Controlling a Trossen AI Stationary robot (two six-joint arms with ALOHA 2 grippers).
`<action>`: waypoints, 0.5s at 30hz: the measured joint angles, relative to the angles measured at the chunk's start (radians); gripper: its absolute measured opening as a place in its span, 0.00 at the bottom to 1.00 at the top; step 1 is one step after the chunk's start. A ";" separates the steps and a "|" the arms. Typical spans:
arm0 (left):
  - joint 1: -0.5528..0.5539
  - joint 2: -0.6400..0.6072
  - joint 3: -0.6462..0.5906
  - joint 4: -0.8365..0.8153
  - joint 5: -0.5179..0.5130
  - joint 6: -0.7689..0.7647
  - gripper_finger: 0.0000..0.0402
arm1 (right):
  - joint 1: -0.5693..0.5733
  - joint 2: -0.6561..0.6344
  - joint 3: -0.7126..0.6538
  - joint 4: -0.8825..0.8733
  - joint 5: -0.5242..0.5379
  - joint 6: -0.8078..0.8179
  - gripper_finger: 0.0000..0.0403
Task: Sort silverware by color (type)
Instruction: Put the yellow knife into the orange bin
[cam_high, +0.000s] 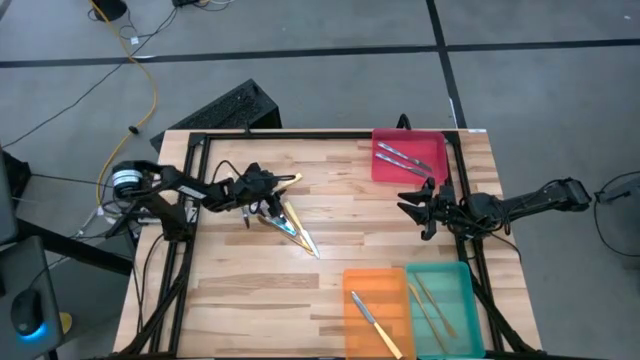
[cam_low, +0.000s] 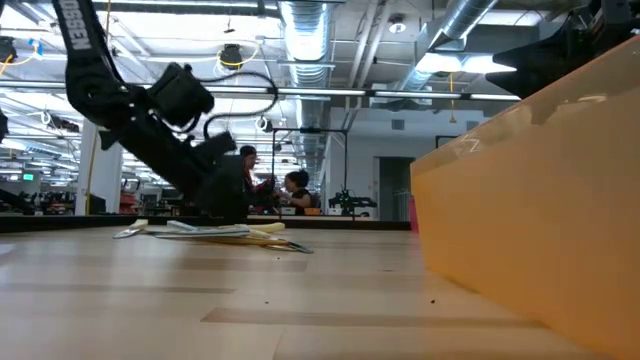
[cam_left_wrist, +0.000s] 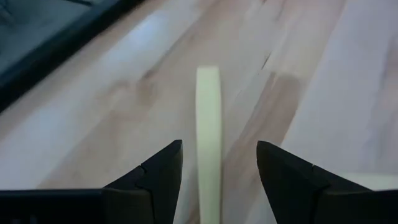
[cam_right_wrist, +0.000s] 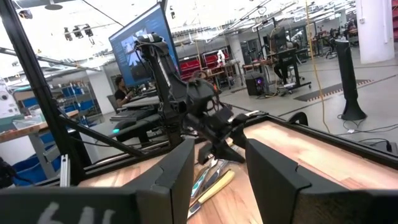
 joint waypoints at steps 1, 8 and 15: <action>0.002 0.019 0.000 0.004 0.003 -0.001 0.47 | 0.000 0.000 0.000 0.000 0.000 0.000 0.42; 0.004 0.118 0.003 0.025 -0.001 -0.019 0.46 | 0.000 0.000 0.000 0.000 0.000 0.000 0.42; 0.003 0.132 0.005 0.025 0.011 -0.055 0.24 | 0.000 0.000 0.000 0.000 0.000 0.004 0.42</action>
